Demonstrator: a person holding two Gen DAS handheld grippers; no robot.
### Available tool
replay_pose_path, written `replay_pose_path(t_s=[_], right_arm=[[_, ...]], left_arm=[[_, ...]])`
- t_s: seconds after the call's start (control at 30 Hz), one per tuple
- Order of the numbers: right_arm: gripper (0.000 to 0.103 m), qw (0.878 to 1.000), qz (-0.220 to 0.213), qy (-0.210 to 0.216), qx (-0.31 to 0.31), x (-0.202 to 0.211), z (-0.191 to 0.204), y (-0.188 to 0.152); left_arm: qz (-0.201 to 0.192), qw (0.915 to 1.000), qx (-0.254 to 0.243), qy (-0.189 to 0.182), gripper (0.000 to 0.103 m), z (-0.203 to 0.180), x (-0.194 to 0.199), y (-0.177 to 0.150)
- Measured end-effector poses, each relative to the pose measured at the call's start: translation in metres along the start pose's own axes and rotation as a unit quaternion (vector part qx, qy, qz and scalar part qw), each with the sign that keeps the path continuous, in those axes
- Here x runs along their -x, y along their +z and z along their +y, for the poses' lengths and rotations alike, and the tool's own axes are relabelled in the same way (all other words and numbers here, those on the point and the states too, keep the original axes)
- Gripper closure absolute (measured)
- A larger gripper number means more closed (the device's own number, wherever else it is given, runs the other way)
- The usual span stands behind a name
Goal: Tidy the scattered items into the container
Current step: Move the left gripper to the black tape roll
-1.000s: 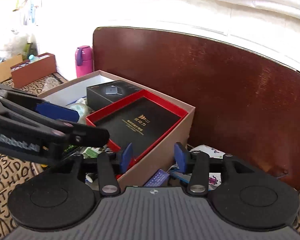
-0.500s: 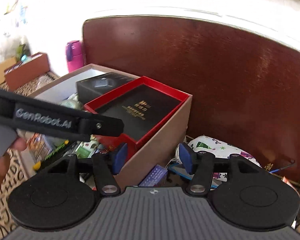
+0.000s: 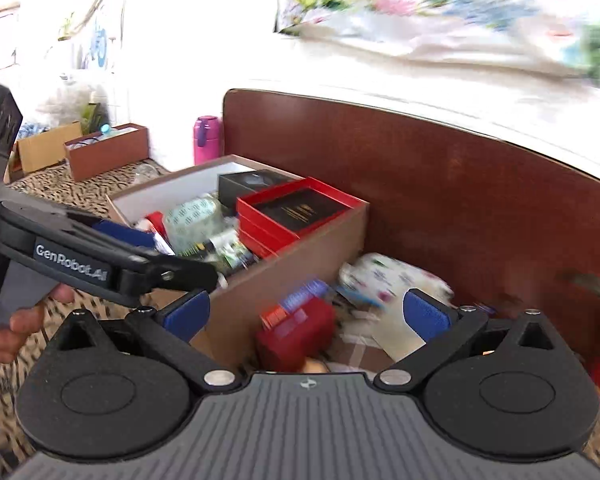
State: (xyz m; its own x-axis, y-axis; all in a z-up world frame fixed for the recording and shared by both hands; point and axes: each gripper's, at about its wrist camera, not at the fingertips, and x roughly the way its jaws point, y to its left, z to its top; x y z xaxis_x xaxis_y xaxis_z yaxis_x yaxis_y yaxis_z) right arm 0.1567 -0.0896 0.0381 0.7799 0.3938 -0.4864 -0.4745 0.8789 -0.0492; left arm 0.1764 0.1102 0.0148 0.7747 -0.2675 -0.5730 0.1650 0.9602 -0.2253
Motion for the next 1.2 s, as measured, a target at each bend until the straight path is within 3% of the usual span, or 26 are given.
replay_pose_path(t_s=[0.23, 0.47, 0.67, 0.77, 0.97, 1.2], right_arm=[[0.001, 0.995, 0.029, -0.078, -0.047, 0.048, -0.015, -0.086], [0.002, 0.979, 0.067, -0.131, -0.139, 0.064, -0.031, -0.149], [0.008, 0.966, 0.064, -0.176, -0.178, 0.065, -0.050, -0.162], [0.017, 0.966, 0.061, -0.164, -0.191, 0.060, -0.060, -0.162], [0.039, 0.970, 0.071, -0.138, -0.188, 0.033, -0.071, -0.148], [0.051, 0.976, 0.081, -0.113, -0.170, 0.005, -0.075, -0.134]], left_arm=[[0.065, 0.9976, 0.002, -0.027, 0.000, -0.039, -0.014, -0.078], [0.103, 0.9936, -0.001, -0.046, 0.000, -0.076, -0.036, -0.107], [0.085, 0.9954, -0.026, -0.035, 0.000, -0.103, -0.059, -0.093], [0.088, 0.9953, -0.031, -0.026, 0.001, -0.110, -0.075, -0.090], [0.119, 0.9925, -0.009, -0.028, 0.016, -0.107, -0.105, -0.089], [0.133, 0.9906, 0.000, -0.032, 0.029, -0.102, -0.127, -0.088]])
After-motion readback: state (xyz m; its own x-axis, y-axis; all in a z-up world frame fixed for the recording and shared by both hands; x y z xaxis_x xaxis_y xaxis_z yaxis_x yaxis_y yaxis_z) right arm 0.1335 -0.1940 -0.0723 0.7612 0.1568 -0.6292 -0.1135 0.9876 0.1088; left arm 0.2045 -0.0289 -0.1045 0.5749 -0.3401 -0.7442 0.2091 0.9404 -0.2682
